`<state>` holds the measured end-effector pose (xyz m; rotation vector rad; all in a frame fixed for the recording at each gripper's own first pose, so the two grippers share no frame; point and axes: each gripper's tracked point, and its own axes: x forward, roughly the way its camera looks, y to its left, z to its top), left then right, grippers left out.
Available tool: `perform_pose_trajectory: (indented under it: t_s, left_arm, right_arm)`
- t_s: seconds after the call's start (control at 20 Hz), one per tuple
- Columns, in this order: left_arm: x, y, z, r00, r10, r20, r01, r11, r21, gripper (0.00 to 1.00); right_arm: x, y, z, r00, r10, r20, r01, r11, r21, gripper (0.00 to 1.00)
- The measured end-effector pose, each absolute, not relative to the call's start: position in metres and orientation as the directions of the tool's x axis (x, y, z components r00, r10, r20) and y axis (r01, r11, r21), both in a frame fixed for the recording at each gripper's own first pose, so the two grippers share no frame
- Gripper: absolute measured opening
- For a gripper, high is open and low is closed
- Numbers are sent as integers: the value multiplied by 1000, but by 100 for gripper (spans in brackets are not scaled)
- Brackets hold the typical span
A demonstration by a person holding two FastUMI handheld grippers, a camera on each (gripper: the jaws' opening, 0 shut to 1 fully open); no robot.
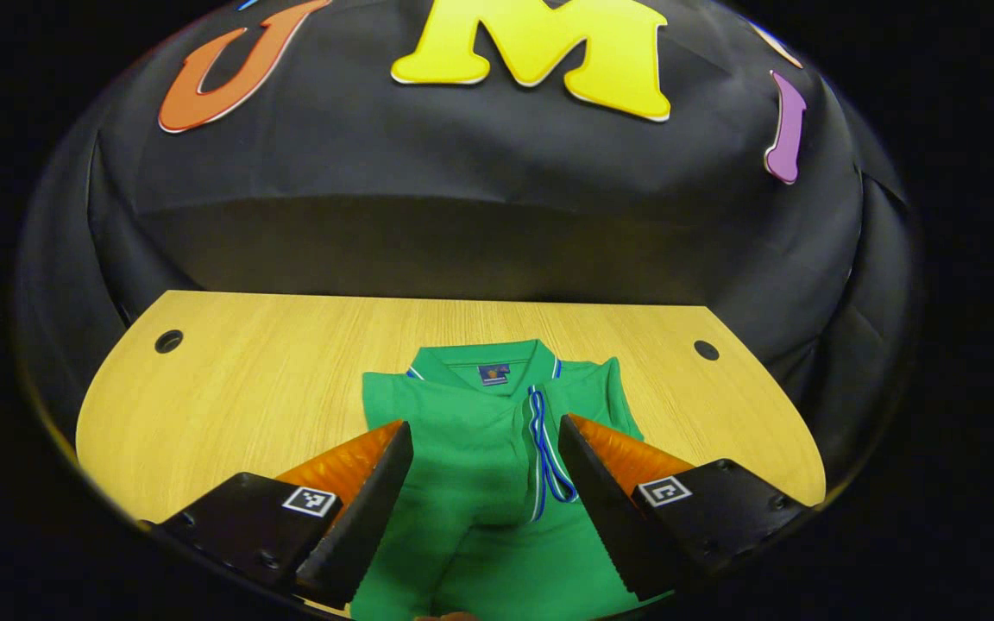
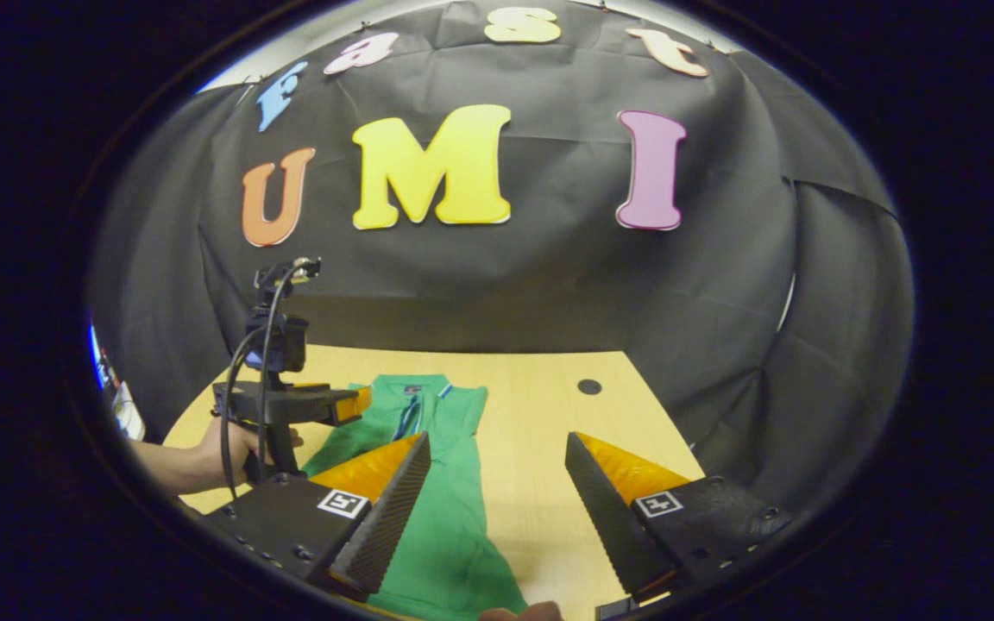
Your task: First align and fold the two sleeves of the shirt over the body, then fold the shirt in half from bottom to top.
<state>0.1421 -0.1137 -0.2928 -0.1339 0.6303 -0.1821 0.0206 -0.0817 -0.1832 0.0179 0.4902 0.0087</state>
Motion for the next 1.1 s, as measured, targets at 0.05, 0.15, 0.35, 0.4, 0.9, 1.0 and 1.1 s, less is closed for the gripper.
perform_pose_trajectory:
  t_s: [0.05, 0.15, 0.35, 0.4, 0.9, 1.0, 1.1]
  left_arm:
    - [132, -104, -283, 803, -198, -562, 123, 978, -169, 100]
    - [106, -85, -267, 815, -190, -547, 121, 980, -161, 100]
    - [41, -49, -249, 818, -181, -545, 121, 982, -145, 100]
    - [22, -39, -247, 821, -169, -545, 113, 984, -136, 100]
    - [-169, 1, -332, 544, -226, -808, 77, 972, -221, 100]
    - [-197, -1, -346, 451, -250, -857, 114, 968, -222, 100]
    - [-218, 1, -359, 381, -244, -892, 133, 969, -208, 100]
  right_arm:
    - [21, -77, -188, 879, 30, -476, -22, 1000, 21, 96]
    - [19, -72, -197, 873, 52, -485, -57, 998, 5, 96]
    - [0, -67, -219, 843, 99, -528, -129, 991, -21, 96]
    - [-7, -68, -226, 832, 106, -545, -139, 990, -20, 96]
    - [-106, -112, -332, 626, 24, -780, -131, 989, -75, 96]
    - [-126, -117, -357, 554, 24, -832, -121, 991, -52, 96]
    - [-140, -120, -377, 495, 22, -869, -118, 992, -42, 96]
